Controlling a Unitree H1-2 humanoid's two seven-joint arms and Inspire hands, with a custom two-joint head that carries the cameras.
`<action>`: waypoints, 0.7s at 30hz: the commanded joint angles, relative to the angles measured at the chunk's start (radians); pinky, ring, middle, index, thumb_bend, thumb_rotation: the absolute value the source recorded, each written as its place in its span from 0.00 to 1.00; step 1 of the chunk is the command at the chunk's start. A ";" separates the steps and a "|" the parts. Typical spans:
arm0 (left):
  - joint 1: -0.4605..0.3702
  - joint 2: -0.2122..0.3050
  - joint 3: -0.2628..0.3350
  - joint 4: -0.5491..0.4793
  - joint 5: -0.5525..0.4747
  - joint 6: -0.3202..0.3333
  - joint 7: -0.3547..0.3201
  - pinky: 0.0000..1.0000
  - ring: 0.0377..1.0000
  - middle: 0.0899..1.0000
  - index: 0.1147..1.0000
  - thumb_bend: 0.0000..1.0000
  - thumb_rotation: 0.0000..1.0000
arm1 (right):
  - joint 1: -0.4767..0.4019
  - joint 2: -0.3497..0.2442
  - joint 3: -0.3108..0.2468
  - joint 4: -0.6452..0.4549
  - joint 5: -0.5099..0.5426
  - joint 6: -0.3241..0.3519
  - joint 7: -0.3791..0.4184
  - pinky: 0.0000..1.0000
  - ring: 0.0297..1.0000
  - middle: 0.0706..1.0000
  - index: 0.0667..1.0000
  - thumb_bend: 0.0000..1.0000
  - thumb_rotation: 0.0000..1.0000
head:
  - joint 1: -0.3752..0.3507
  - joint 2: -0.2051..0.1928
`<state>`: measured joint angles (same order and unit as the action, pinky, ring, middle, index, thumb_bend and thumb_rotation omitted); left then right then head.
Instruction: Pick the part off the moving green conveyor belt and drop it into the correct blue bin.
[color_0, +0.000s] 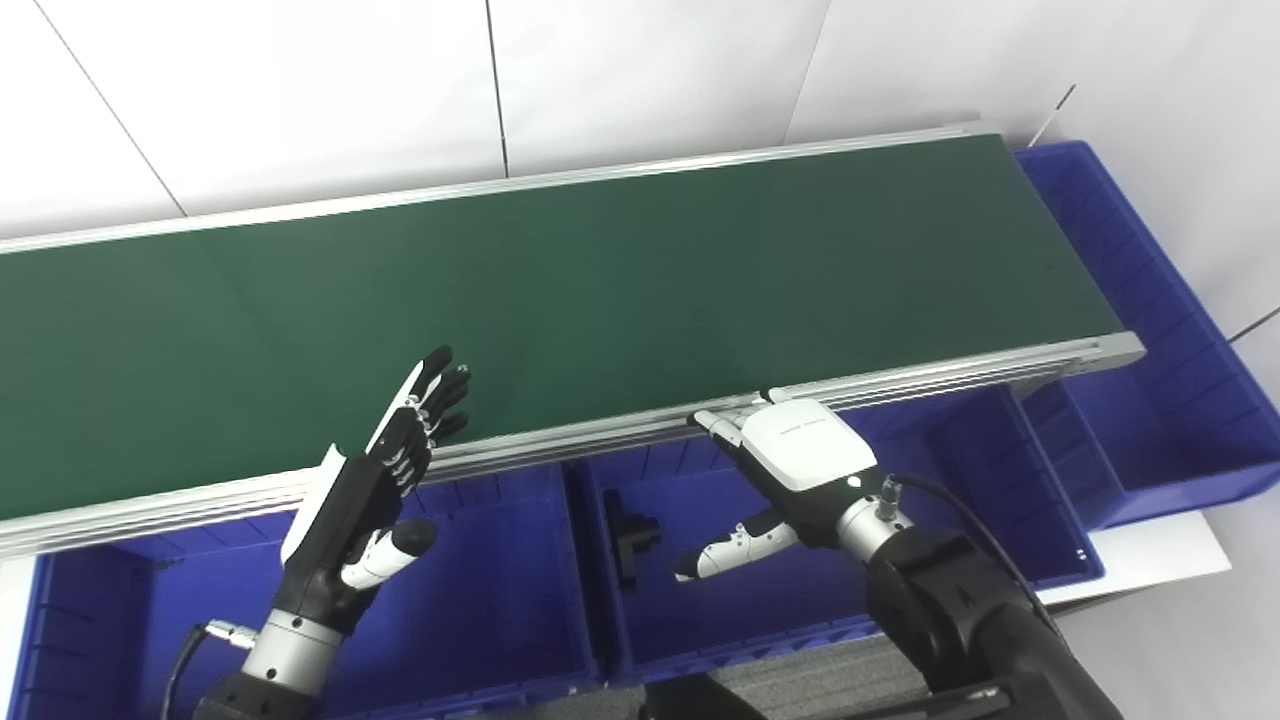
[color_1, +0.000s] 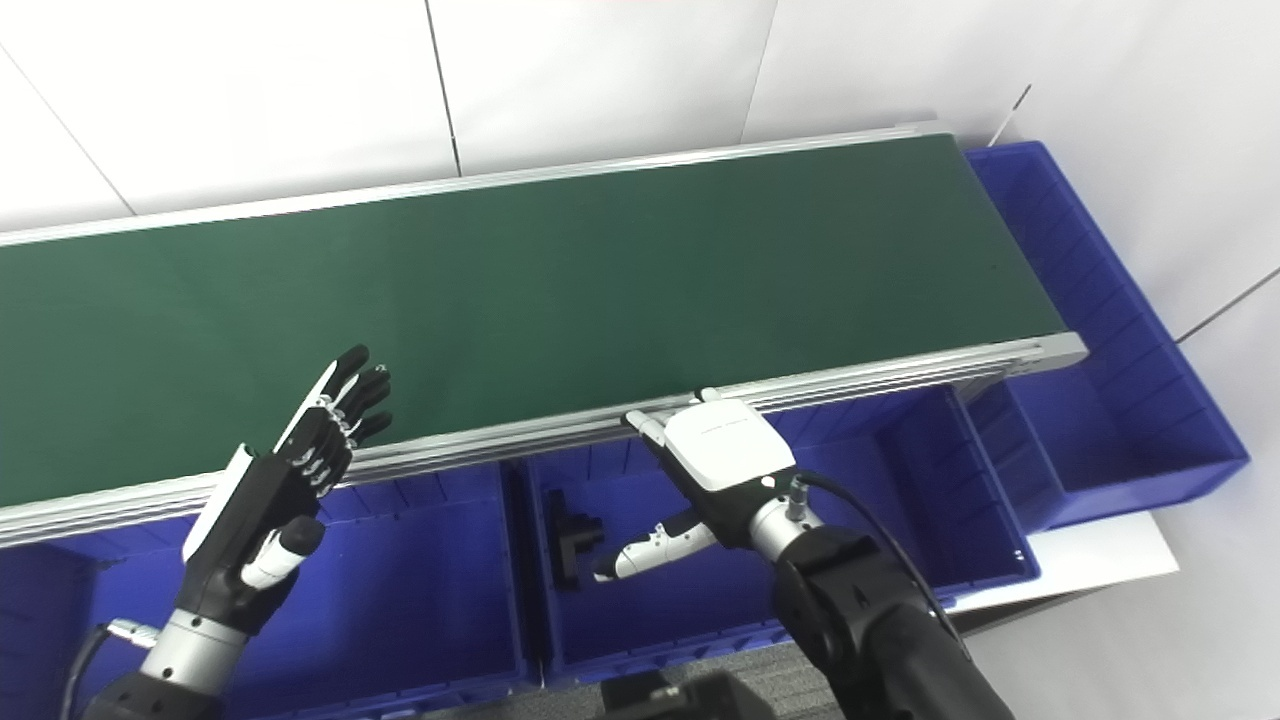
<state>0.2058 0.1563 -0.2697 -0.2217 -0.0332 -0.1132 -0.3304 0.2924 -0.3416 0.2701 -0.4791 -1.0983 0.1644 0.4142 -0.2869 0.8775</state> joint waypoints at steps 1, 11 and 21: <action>0.002 -0.009 -0.005 -0.020 0.010 -0.033 0.010 0.93 0.96 0.95 1.00 0.90 0.83 | 0.009 0.026 -0.025 -0.026 0.139 -0.108 -0.146 0.66 0.76 0.83 0.88 1.00 0.96 | 0.028 -0.007; 0.025 -0.042 -0.025 0.019 0.051 -0.058 0.025 0.91 0.96 0.95 1.00 0.92 0.82 | 0.045 0.234 -0.035 0.096 0.733 -0.470 -0.433 0.65 0.78 0.83 0.84 0.87 0.93 | 0.149 -0.072; 0.029 -0.070 -0.052 0.115 0.096 -0.130 0.045 0.90 0.97 0.96 1.00 0.94 0.80 | 0.059 0.270 -0.041 0.361 0.857 -0.633 -0.508 0.77 0.85 0.88 0.86 0.86 1.00 | 0.240 -0.173</action>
<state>0.2431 0.0962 -0.3152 -0.0973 0.0551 -0.1926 -0.2982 0.3651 -0.0514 0.2269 -0.1195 -0.2467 -0.4059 -0.0610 -0.0614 0.7240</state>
